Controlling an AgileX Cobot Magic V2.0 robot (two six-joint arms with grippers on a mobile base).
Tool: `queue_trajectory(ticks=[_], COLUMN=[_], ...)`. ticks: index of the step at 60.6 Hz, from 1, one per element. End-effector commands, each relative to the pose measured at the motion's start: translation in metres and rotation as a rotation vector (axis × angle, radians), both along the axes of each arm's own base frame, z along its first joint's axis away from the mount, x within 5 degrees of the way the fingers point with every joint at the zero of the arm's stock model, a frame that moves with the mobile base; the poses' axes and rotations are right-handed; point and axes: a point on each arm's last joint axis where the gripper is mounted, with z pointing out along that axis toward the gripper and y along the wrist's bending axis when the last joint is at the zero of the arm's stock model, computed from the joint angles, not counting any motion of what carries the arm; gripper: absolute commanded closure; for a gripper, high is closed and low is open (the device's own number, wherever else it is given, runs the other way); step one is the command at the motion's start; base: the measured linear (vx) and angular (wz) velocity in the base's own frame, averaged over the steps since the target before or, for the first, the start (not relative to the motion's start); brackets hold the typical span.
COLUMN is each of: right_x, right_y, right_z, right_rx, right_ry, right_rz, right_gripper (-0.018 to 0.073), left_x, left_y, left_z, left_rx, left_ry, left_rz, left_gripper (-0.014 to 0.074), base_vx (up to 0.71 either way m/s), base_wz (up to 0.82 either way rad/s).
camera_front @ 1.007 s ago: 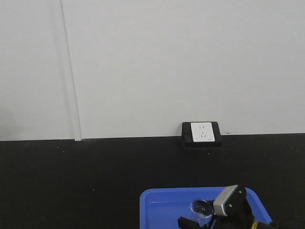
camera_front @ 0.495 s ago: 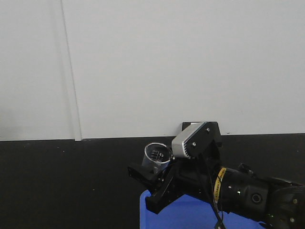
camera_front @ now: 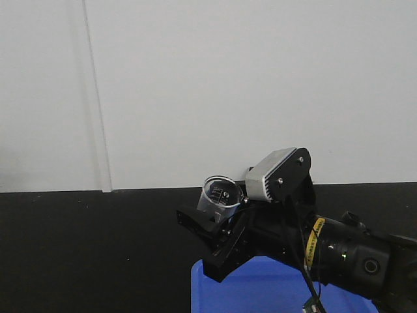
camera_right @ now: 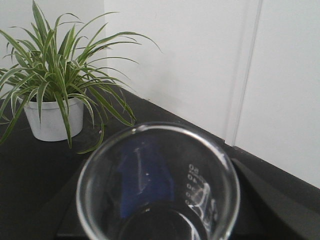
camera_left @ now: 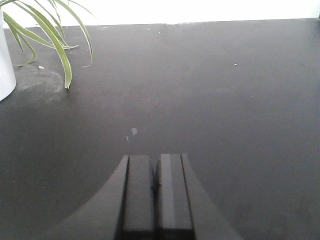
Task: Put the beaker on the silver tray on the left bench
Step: 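Lift the beaker up out of the blue tray with the right gripper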
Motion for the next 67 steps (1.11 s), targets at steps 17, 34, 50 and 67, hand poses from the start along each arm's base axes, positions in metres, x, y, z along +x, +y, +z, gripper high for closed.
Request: queue_trajectory(ticks=[17, 34, 50, 67], right_x=[-0.0063, -0.0063, -0.0063, -0.0063], right_y=[-0.0016, -0.0016, -0.0016, -0.0016], right_z=[0.0262, 0.0262, 0.0262, 0.0262], right_rx=[0.079, 0.079, 0.079, 0.079], right_ry=[-0.065, -0.065, -0.065, -0.065], right_rz=[0.021, 0.021, 0.021, 0.021], right_gripper=[0.0515, 0.0515, 0.0515, 0.0515], left_x=[0.0017, 0.0017, 0.0017, 0.0017], left_y=[0.0002, 0.0002, 0.0002, 0.0002], left_z=[0.0011, 0.0011, 0.0011, 0.0011], left_rx=[-0.004, -0.004, -0.004, -0.004], left_ry=[-0.068, -0.068, -0.068, -0.068], left_rz=[0.003, 0.003, 0.003, 0.003], left_gripper=[0.0595, 0.0595, 0.0595, 0.0595], base_vx=[0.00, 0.00, -0.05, -0.15], base_wz=[0.00, 0.00, 0.01, -0.01])
